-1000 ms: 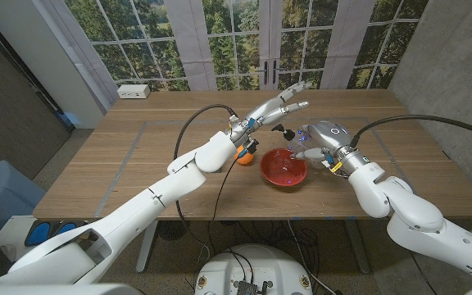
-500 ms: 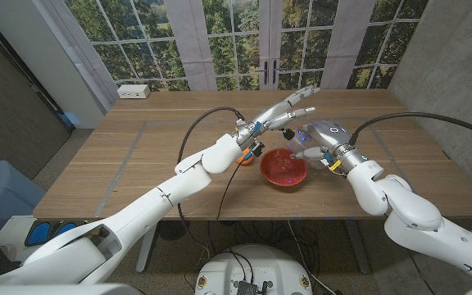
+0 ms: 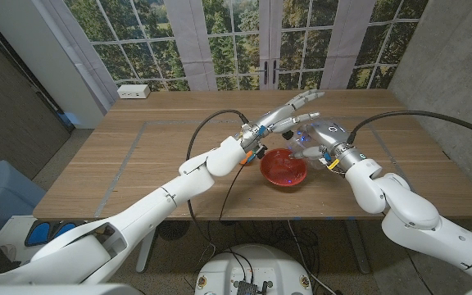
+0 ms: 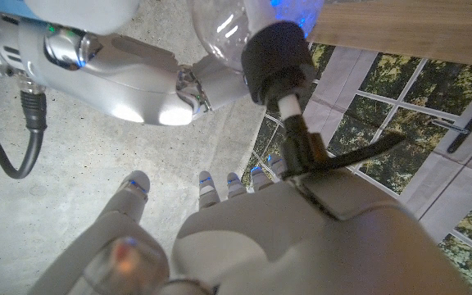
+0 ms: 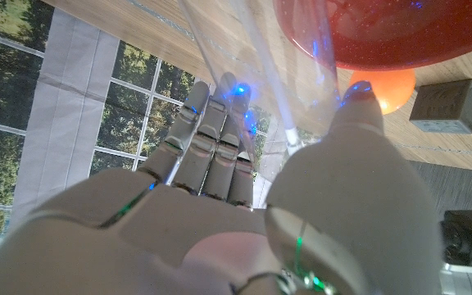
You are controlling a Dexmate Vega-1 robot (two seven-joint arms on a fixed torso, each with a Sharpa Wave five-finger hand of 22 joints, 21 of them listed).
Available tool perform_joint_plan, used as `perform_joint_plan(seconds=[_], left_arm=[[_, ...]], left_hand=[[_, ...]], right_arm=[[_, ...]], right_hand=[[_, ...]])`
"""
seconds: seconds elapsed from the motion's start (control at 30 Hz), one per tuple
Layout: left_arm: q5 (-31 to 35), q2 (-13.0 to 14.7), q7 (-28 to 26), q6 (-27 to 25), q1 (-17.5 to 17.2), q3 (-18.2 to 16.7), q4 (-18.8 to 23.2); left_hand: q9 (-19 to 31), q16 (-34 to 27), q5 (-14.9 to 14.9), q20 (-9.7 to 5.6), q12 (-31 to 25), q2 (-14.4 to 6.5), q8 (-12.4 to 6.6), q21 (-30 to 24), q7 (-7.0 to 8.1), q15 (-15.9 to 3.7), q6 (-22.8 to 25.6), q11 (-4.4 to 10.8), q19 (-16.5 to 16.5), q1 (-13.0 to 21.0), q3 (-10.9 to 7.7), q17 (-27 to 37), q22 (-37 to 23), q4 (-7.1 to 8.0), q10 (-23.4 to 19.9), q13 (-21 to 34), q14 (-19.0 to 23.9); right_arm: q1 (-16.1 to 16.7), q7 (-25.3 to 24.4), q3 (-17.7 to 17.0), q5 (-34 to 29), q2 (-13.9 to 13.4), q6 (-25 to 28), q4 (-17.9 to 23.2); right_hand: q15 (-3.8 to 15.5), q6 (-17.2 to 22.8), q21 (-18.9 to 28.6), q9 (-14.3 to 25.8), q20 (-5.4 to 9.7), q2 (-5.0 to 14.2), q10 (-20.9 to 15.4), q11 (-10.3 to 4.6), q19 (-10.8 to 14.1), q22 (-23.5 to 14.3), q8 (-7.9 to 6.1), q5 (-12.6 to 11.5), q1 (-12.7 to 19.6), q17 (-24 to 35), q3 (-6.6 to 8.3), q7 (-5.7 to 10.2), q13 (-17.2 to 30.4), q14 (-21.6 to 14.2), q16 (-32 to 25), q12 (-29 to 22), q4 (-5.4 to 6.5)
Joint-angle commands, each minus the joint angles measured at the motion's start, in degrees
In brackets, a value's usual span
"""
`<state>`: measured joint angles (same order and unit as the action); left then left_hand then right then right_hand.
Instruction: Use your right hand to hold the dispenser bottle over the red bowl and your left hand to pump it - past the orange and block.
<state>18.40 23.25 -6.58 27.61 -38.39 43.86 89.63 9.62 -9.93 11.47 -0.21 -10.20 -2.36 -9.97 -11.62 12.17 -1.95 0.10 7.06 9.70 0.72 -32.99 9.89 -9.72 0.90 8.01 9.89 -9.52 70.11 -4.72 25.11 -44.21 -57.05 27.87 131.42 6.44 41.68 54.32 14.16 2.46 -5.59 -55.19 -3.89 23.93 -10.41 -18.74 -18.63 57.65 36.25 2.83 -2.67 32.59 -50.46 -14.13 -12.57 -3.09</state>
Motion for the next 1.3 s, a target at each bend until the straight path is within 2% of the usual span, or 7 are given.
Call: perform_joint_plan(seconds=[0.03, 0.7, 0.87, 0.93, 1.0, 1.07, 1.3], left_arm=[[-2.42, -2.27, 0.85, 3.90, 1.41, 1.20, -4.82], [1.71, -2.44, -0.10, 0.94, 1.66, 2.23, -3.93], [2.04, -2.84, -0.57, 1.50, 1.97, 2.62, -4.71], [1.71, -3.04, -0.44, 1.77, 2.09, 2.79, -5.11], [2.66, -3.02, -1.03, 1.50, 2.12, 2.80, -4.90], [1.62, -3.08, -0.28, 1.90, 2.38, 2.89, -5.23], [2.24, -3.08, -0.79, 1.43, 2.25, 2.91, -4.80]], left_hand=[[0.05, -0.40, 0.37, -0.08, -0.52, -0.60, -0.29, 0.20, 0.16, -1.30, 0.11, -0.08, 3.18, -0.10, 0.31, 0.00, -0.23, 0.04, 0.12, 0.01, -2.43], [0.07, -0.27, 0.35, -0.32, -0.42, -0.99, -0.15, 0.65, 0.10, -1.38, -0.89, -0.17, 3.88, -0.19, 1.14, 0.04, -0.26, 0.48, 1.00, 0.02, -3.19], [0.07, -0.28, 0.35, -0.33, -0.44, -1.02, -0.16, 0.66, 0.15, -1.49, -0.91, -0.17, 3.91, -0.19, 1.18, 0.04, -0.26, 0.50, 1.00, 0.02, -3.19], [0.07, -0.29, 0.36, -0.34, -0.45, -1.03, -0.17, 0.66, 0.16, -1.45, -0.90, -0.17, 3.92, -0.19, 1.19, 0.04, -0.26, 0.51, 0.97, 0.02, -3.20], [0.07, -0.29, 0.36, -0.36, -0.45, -1.03, -0.17, 0.66, 0.16, -1.46, -0.90, -0.16, 3.93, -0.19, 1.19, 0.04, -0.26, 0.51, 0.99, 0.02, -3.20], [0.07, -0.29, 0.36, -0.35, -0.45, -1.03, -0.18, 0.65, 0.16, -1.46, -0.89, -0.16, 3.92, -0.19, 1.20, 0.04, -0.26, 0.51, 0.98, 0.02, -3.20], [0.07, -0.29, 0.36, -0.36, -0.46, -1.07, -0.18, 0.65, 0.18, -1.49, -0.91, -0.18, 3.91, -0.18, 1.23, 0.04, -0.26, 0.54, 1.00, 0.02, -3.23]], right_arm=[[-0.49, 0.15, 0.33, 0.29, 0.11, -0.12, 0.23], [-0.55, 2.13, -2.05, 7.31, -0.17, -0.95, 1.56], [1.03, 0.41, -4.99, 12.70, -0.65, -4.21, 1.46], [0.78, -0.25, -3.66, 9.54, -0.80, -2.30, 1.98], [1.29, 0.32, -5.33, 13.53, -0.63, -3.48, 1.83], [1.39, -1.15, -4.36, 11.28, -0.99, -3.09, 1.83], [1.87, -1.92, -5.29, 13.70, -1.36, -3.95, 1.65]], right_hand=[[6.86, 18.20, 0.46, 0.26, 8.50, 14.53, -7.96, -7.69, -0.10, -0.13, -0.23, 0.22, 14.77, 0.16, -0.11, 14.29, 0.50, -0.43, 0.06, -0.57, 0.22], [6.92, 18.62, 0.63, 0.13, 8.50, 14.51, -8.81, -7.68, -0.11, -0.13, -0.34, 0.40, 15.41, 0.28, -0.15, 13.57, 1.69, -0.70, -0.01, -0.96, 0.26], [6.90, 18.78, 0.73, 0.13, 8.46, 14.48, -9.11, -7.64, -0.01, -0.15, -0.42, 0.49, 15.60, 0.40, -0.15, 13.34, 1.95, -0.88, -0.15, -1.08, 0.19], [6.98, 18.76, 0.75, 0.19, 8.44, 14.52, -9.17, -7.63, 0.01, -0.15, -0.45, 0.50, 15.70, 0.42, -0.11, 13.23, 2.02, -0.94, -0.17, -1.11, 0.15], [6.93, 18.73, 0.75, 0.25, 8.49, 14.47, -9.20, -7.62, -0.05, -0.15, -0.47, 0.52, 15.72, 0.42, -0.14, 13.18, 2.10, -0.88, -0.13, -1.13, 0.14], [7.00, 18.81, 0.80, 0.27, 8.44, 14.49, -9.22, -7.61, 0.01, -0.16, -0.52, 0.54, 15.83, 0.49, -0.11, 13.13, 2.18, -1.02, -0.23, -1.13, 0.09], [6.98, 18.66, 0.91, 0.44, 8.41, 14.52, -9.28, -7.59, 0.07, -0.17, -0.56, 0.62, 16.03, 0.61, -0.08, 12.95, 2.40, -1.20, -0.32, -1.14, 0.01]])
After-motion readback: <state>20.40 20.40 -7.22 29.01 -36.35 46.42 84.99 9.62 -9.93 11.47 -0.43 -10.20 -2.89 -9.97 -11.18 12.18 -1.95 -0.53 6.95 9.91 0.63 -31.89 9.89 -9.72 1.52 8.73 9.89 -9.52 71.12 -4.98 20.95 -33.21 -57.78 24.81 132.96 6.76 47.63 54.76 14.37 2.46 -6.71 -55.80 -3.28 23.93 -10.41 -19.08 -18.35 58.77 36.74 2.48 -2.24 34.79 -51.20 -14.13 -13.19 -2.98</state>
